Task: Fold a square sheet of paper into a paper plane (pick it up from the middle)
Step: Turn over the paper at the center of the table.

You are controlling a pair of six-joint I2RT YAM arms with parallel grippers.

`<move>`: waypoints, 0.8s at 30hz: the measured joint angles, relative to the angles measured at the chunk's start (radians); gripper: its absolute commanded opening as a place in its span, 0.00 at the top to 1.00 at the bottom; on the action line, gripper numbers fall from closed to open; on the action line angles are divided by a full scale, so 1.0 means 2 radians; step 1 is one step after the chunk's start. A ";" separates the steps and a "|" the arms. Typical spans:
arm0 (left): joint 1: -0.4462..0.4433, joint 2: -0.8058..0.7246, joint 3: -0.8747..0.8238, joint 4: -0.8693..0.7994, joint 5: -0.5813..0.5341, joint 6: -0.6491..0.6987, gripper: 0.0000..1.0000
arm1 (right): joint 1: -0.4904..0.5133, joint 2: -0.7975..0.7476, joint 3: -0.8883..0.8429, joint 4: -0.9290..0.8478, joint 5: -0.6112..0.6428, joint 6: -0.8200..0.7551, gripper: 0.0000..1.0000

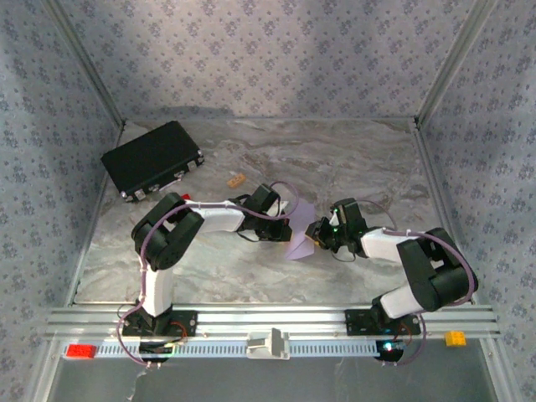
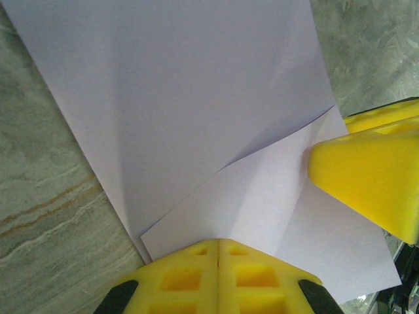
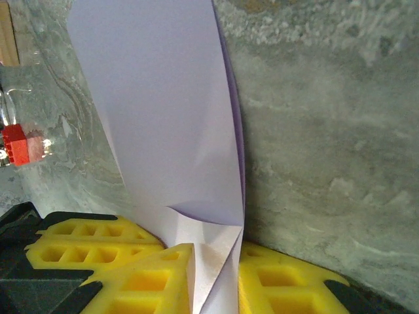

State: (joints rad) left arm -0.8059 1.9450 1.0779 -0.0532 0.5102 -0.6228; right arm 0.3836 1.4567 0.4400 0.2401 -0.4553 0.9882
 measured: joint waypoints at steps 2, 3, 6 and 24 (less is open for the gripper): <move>0.000 0.000 0.000 0.000 0.000 0.000 1.00 | 0.000 0.000 0.000 0.002 -0.001 0.000 0.81; 0.000 0.000 0.000 0.000 0.000 0.000 1.00 | -0.001 0.000 0.000 0.004 -0.002 0.000 0.82; 0.000 0.000 0.000 0.001 0.000 -0.002 1.00 | -0.002 0.000 -0.002 0.009 -0.003 0.000 0.85; -0.004 -0.089 -0.037 0.000 -0.034 -0.007 0.73 | -0.003 -0.095 0.004 -0.074 0.020 -0.033 0.92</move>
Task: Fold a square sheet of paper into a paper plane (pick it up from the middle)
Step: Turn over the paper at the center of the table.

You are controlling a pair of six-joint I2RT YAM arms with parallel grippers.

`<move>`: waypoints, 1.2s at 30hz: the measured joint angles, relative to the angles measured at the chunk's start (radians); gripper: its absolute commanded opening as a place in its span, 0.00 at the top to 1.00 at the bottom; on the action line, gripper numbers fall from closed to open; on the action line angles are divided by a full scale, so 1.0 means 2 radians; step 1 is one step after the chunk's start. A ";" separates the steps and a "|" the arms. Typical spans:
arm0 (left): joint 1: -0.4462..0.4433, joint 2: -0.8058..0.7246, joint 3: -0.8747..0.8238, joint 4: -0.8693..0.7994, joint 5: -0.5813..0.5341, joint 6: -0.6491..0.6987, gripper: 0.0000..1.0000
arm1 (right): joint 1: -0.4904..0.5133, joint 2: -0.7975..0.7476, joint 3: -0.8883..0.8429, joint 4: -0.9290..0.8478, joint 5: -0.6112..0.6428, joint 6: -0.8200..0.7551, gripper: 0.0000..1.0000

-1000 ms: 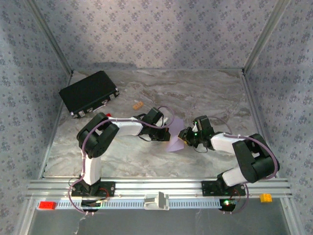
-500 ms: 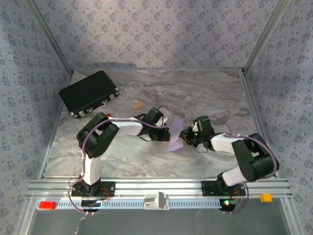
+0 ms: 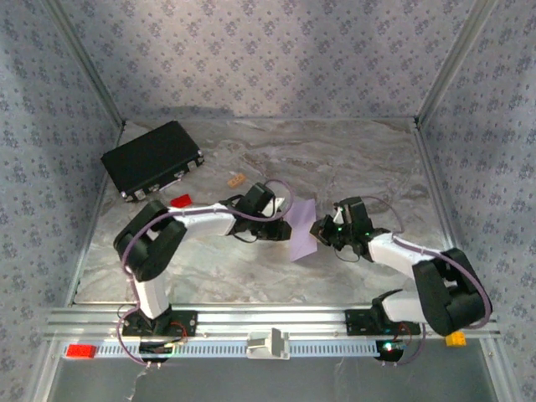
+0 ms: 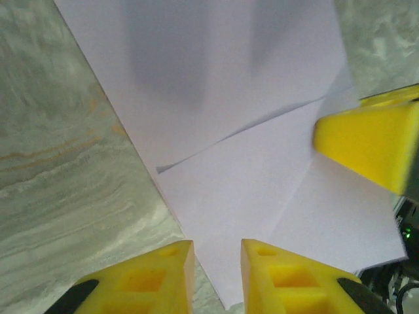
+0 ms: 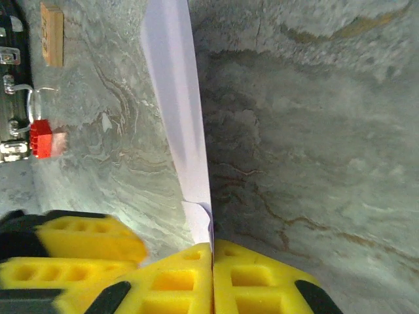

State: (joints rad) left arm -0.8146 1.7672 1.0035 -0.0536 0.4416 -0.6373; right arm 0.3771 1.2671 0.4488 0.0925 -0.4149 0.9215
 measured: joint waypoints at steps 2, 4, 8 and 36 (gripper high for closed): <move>-0.002 -0.028 -0.005 0.000 -0.019 0.001 0.71 | 0.001 -0.022 0.017 -0.044 0.016 -0.021 0.91; -0.002 -0.056 -0.012 0.001 -0.038 0.004 0.71 | 0.007 -0.041 0.042 -0.090 0.036 -0.045 0.91; -0.002 -0.102 -0.033 0.001 -0.084 0.006 0.67 | 0.037 -0.059 0.106 -0.185 0.096 -0.093 0.92; 0.064 -0.379 -0.197 -0.053 -0.361 -0.056 0.58 | 0.244 0.261 0.404 -0.520 0.514 -0.151 0.91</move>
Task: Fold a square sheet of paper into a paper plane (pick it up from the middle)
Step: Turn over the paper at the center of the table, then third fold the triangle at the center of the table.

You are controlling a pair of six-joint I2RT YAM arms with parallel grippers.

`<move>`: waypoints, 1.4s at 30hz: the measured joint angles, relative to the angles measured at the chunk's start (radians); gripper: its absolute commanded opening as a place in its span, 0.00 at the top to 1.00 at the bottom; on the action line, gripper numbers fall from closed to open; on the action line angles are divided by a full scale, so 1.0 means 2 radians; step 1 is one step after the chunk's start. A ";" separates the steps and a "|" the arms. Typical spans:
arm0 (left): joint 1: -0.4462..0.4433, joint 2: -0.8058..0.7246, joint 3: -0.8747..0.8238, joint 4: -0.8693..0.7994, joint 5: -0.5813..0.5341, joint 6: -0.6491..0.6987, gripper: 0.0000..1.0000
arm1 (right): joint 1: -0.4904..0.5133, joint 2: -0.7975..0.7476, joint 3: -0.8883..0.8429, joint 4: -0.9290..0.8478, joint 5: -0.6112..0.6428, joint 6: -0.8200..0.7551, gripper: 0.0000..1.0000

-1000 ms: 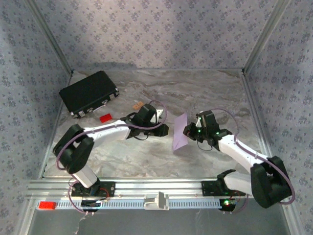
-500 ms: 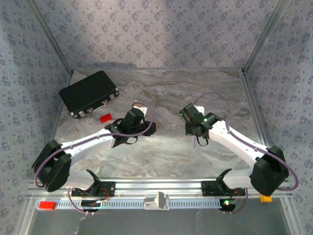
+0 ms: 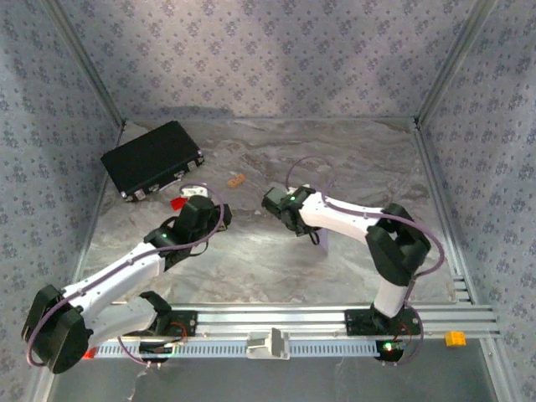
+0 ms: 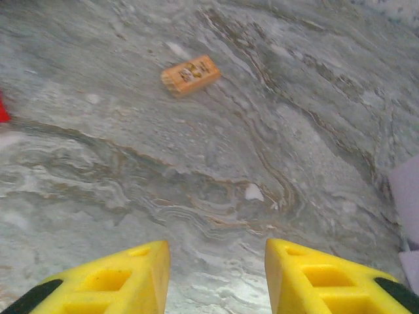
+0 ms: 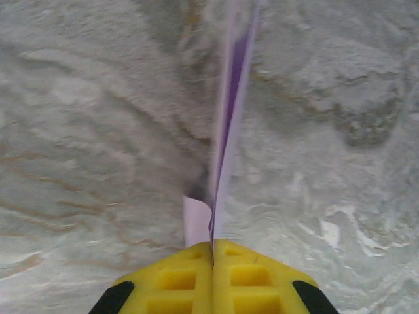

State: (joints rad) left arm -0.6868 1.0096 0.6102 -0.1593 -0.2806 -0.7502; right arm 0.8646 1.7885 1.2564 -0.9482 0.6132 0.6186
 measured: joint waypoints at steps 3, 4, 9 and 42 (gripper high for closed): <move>0.003 -0.013 -0.004 -0.007 -0.014 -0.006 0.57 | 0.018 0.026 0.022 0.011 -0.027 -0.005 0.87; 0.004 -0.015 -0.005 -0.009 -0.017 -0.008 0.57 | 0.023 0.033 0.030 0.017 -0.039 -0.006 0.85; 0.004 -0.016 -0.006 -0.018 -0.021 -0.013 0.57 | 0.031 0.040 0.040 0.061 -0.114 -0.011 0.67; -0.028 0.365 0.181 0.069 0.354 0.007 0.70 | -0.249 -0.159 -0.347 0.467 -0.534 0.090 0.91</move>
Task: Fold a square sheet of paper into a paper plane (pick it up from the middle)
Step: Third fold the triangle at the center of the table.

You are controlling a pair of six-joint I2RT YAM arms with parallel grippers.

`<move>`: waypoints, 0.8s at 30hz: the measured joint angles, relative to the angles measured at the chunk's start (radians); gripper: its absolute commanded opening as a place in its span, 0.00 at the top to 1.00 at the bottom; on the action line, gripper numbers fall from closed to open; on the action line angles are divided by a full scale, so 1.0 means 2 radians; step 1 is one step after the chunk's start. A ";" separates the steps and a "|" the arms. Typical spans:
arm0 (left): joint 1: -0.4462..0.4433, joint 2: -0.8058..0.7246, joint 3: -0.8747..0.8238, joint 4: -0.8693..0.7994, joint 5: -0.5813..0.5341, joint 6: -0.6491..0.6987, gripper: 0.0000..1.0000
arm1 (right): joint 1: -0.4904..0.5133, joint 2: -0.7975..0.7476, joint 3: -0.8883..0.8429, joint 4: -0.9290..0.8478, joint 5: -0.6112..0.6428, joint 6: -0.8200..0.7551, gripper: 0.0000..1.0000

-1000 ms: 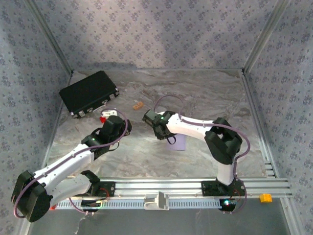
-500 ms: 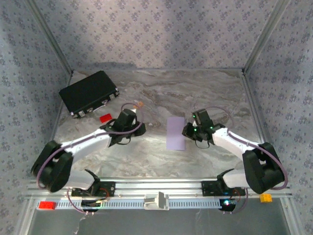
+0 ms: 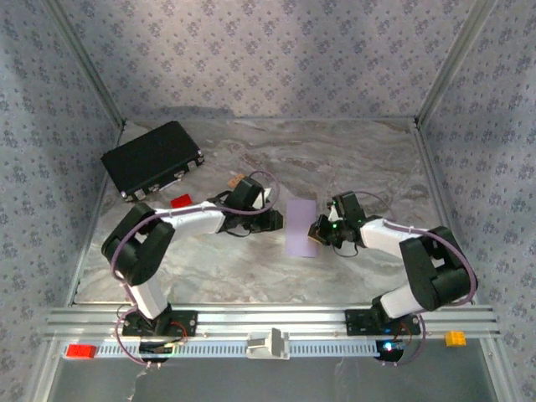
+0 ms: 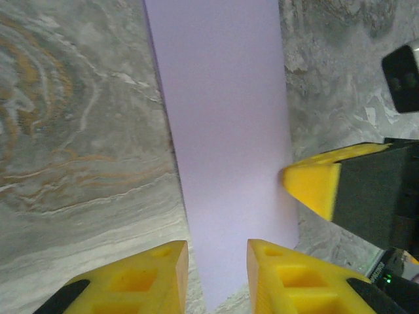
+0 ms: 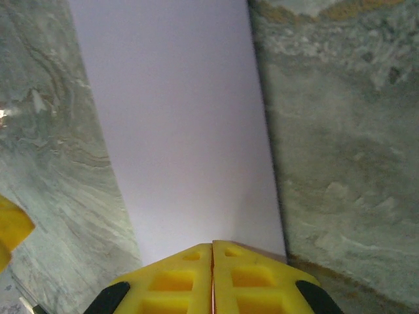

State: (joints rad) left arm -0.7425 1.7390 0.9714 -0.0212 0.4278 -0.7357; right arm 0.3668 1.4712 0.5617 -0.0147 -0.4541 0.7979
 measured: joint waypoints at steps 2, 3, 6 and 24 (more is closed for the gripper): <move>0.000 0.008 0.007 -0.001 0.009 -0.002 0.69 | -0.004 0.009 -0.003 0.005 -0.002 0.000 0.91; 0.000 0.013 0.010 -0.001 0.014 -0.004 0.69 | -0.007 0.012 -0.007 0.010 -0.006 0.000 0.91; -0.001 0.029 0.019 -0.001 0.025 -0.007 0.69 | -0.013 0.012 -0.019 0.031 -0.017 0.001 0.91; -0.012 0.087 0.063 -0.033 0.041 -0.017 0.71 | -0.018 0.010 -0.034 0.059 -0.028 0.006 0.91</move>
State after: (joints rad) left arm -0.7670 1.9129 1.0973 -0.0875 0.5091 -0.7700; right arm 0.3313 1.4921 0.4942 0.1032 -0.5102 0.8093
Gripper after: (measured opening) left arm 0.294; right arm 0.087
